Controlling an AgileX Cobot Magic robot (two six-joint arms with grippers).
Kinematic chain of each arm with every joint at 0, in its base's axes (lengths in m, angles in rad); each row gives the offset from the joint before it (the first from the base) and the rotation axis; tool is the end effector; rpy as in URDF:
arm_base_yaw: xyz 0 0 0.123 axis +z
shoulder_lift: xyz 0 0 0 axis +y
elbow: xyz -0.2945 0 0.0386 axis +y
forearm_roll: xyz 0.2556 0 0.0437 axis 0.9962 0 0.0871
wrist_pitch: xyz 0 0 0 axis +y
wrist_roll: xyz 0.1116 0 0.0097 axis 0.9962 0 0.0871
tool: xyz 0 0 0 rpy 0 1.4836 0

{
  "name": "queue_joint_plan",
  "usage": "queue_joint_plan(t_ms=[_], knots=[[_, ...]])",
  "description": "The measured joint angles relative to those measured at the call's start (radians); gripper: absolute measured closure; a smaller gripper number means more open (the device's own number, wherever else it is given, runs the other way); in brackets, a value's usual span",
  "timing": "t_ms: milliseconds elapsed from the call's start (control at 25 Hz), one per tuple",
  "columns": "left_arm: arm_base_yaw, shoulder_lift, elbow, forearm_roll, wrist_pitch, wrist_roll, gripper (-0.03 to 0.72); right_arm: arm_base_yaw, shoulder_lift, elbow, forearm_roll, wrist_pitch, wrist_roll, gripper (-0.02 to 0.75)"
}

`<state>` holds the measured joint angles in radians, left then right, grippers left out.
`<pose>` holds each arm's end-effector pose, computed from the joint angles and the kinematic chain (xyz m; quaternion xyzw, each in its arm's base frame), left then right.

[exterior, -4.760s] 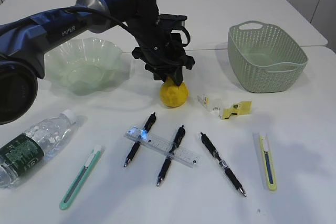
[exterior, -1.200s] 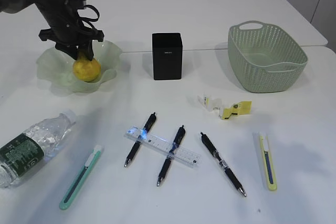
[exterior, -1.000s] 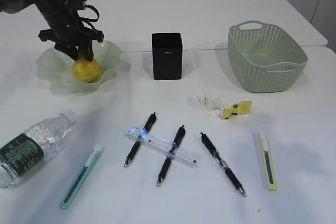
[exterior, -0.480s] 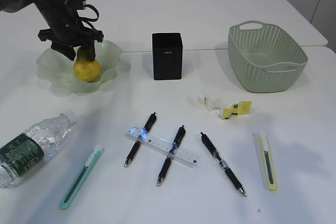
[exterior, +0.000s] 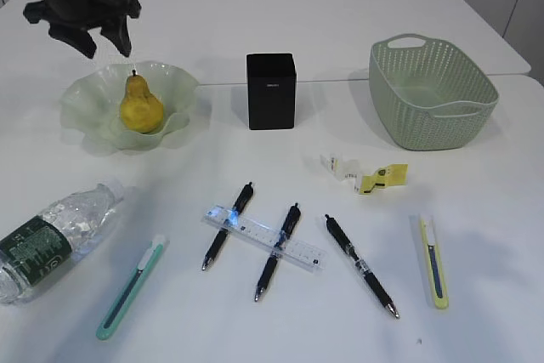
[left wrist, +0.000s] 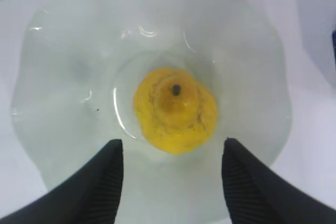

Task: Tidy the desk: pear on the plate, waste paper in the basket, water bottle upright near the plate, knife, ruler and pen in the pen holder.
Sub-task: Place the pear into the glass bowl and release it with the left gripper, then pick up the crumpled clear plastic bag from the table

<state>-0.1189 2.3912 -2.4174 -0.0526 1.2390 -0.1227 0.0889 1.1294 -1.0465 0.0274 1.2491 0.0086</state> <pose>0.5398 -0.0701 0.2450 -0.0047 0.9750 -0.0525 0.2159 0.2022 0.0209 0.3221 -0.0374 0.9859 0.0214 0.1614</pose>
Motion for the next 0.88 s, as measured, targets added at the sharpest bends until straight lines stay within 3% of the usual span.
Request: queue_joint_plan(t_ms=[400,600,720,880], knots=[[0.114,-0.243,0.050,-0.055,0.007,0.029,0.270,0.000,0.007,0.000,0.045,0.000,-0.016,0.155],[0.176,-0.453,0.279,-0.024,0.007,0.100,0.274,0.000,0.032,0.000,0.081,0.000,-0.015,0.155],[0.181,-0.588,0.462,0.085,0.011,0.116,0.291,0.000,0.038,0.000,0.088,-0.001,-0.016,0.155],[0.181,-0.742,0.638,0.095,0.015,0.123,0.334,0.000,0.040,0.000,0.090,-0.001,-0.018,0.155]])
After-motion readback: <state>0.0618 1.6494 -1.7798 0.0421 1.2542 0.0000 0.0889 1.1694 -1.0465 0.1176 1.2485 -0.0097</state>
